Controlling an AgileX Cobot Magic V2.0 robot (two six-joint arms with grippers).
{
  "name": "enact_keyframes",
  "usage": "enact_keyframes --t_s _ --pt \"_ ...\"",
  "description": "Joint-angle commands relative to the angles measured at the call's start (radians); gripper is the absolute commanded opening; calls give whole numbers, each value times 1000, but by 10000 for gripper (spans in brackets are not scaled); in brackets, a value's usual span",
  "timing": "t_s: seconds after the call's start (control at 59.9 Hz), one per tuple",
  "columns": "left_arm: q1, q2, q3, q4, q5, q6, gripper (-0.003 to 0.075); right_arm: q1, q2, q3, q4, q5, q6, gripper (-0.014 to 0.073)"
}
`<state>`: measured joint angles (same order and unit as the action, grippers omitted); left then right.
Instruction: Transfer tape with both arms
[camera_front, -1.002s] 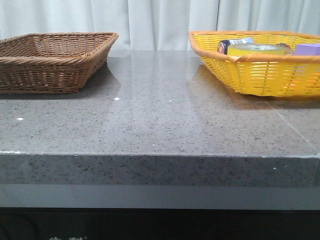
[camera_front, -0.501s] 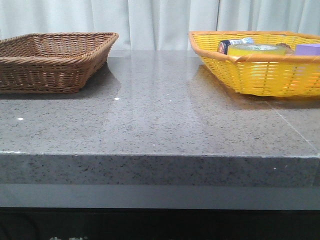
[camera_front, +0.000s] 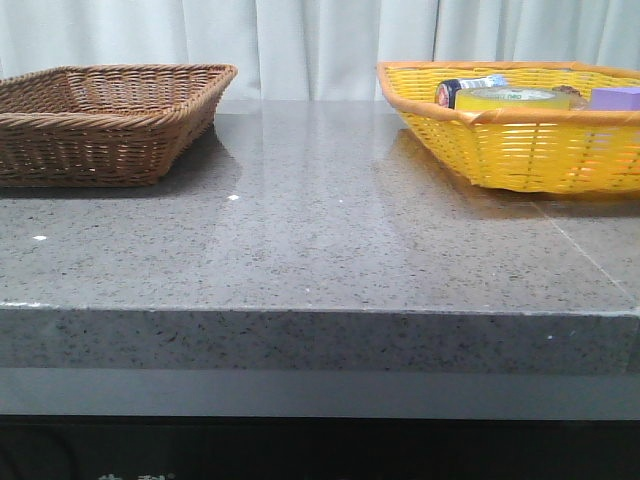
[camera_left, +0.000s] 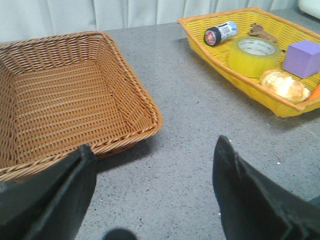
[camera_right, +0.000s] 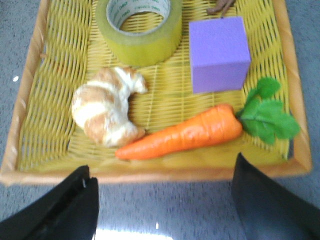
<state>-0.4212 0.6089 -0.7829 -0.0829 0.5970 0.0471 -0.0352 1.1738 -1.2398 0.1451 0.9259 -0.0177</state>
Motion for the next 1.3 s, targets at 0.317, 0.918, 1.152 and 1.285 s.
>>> enact_keyframes --t_s 0.317,0.918,1.152,1.285 --pt "-11 6 -35 -11 -79 -4 492 -2 380 -382 84 -19 -90 538" --pt "-11 6 -35 -11 -79 -4 492 -2 847 -852 92 10 -127 538" --pt "-11 6 -35 -11 -79 -4 492 -2 925 -895 92 13 -133 538" --pt "-11 6 -35 -11 -79 -4 492 -2 945 -896 92 8 -134 516"
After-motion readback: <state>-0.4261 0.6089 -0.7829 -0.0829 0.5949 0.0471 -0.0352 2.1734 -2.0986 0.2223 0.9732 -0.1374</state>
